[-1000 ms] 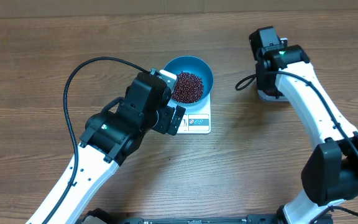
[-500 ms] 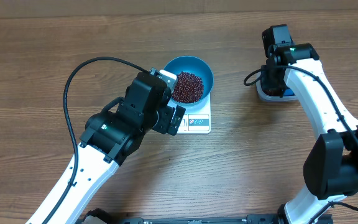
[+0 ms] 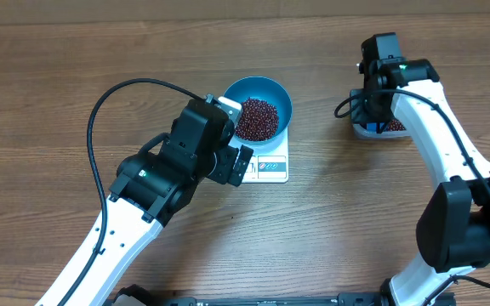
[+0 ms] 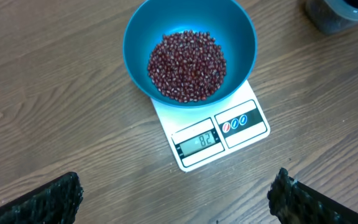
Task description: Scoop item into bowl and weigh 150g on scale
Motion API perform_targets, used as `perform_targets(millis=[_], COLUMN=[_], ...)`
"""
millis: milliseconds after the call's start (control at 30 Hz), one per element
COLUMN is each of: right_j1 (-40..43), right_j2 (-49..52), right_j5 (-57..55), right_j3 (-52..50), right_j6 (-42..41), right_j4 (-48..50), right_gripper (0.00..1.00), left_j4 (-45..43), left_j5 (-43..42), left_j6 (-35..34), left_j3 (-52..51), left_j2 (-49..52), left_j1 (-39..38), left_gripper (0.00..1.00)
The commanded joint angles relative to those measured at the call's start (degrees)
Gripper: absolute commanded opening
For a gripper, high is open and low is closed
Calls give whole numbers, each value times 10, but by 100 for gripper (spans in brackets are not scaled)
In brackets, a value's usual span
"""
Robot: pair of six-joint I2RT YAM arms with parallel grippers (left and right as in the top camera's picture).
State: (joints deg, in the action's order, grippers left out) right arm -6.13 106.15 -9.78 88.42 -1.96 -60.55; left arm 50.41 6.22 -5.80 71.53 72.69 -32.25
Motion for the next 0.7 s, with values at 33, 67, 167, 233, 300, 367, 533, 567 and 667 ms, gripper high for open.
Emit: perform_targets(millis=[33,67,167,233,300,367,533,567,667], right_j1=[38,50,95,120,138,153,187,195,214], right_j2=[-4,-4,-4,-4,-4,-4,-2,-1,2], right_j5=[111,139,235,276,302,326,380,386,395], right_j3=[17,17,17,17,17,17,16,16,16], right_j6=[-1,-1,-1,1,1,2,5,5,5], right_j4=[16,18,20,16,11,5,-8,-10,-18], right_gripper=[4,4,4,4,4,4,4,4,4], left_j4=[6,6,5,5,5,4,3,3,3], left_j5=[-3,-3,-3,-3,-3,-3,-3,-3,-3], left_j6=[5,5,5,5,5,5,5,5,5], left_j3=[13,13,13,13,13,13,13,13,13], left_j2=[-6,-6,-6,-6,-6,-6,-6,-6,-6], left_j1=[0,0,0,0,0,0,0,0,0], left_gripper=[99,100,99,100,99,99,99,99,100])
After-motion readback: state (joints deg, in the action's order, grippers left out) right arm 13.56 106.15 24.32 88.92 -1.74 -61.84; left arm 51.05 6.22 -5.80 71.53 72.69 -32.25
